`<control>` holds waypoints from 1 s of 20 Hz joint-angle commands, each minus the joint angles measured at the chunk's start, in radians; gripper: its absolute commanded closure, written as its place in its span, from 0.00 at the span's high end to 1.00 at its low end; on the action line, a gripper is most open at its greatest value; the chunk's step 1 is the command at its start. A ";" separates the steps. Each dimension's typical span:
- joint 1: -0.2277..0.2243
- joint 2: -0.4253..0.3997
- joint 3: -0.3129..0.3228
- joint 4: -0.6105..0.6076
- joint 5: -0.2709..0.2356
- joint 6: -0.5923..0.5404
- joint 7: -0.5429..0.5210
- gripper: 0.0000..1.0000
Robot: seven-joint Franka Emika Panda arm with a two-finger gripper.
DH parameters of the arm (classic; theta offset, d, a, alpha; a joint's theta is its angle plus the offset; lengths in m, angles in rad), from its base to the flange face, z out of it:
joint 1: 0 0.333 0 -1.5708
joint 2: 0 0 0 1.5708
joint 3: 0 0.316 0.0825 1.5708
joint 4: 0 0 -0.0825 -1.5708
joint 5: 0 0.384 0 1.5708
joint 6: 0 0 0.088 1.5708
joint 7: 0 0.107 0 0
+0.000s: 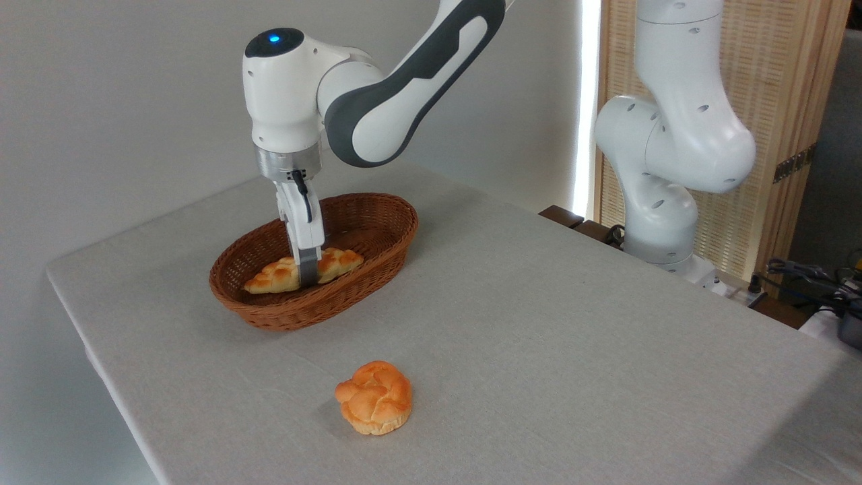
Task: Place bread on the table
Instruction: 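Lift the braided roll out of the basket and carry it beside the bun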
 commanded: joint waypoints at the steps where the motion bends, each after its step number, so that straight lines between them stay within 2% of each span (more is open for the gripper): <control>1: -0.003 -0.003 0.004 0.052 -0.017 -0.038 -0.068 0.15; 5: 0.008 -0.003 0.024 0.216 -0.017 -0.317 -0.113 0.17; 7: 0.010 -0.017 0.076 0.240 -0.008 -0.423 -0.096 0.23; 10: 0.085 -0.076 0.087 0.218 -0.005 -0.449 -0.024 0.24; 11: 0.106 -0.110 0.095 0.186 0.009 -0.460 -0.006 0.24; 12: 0.129 -0.141 0.113 0.150 0.052 -0.463 0.011 0.24; 14: 0.143 -0.204 0.135 0.047 0.156 -0.457 0.057 0.24; 16: 0.143 -0.239 0.194 -0.041 0.216 -0.448 0.112 0.25; 18: 0.143 -0.271 0.243 -0.136 0.228 -0.414 0.178 0.26; 19: 0.143 -0.285 0.256 -0.200 0.228 -0.359 0.185 0.27; 20: 0.143 -0.285 0.256 -0.223 0.228 -0.335 0.185 0.37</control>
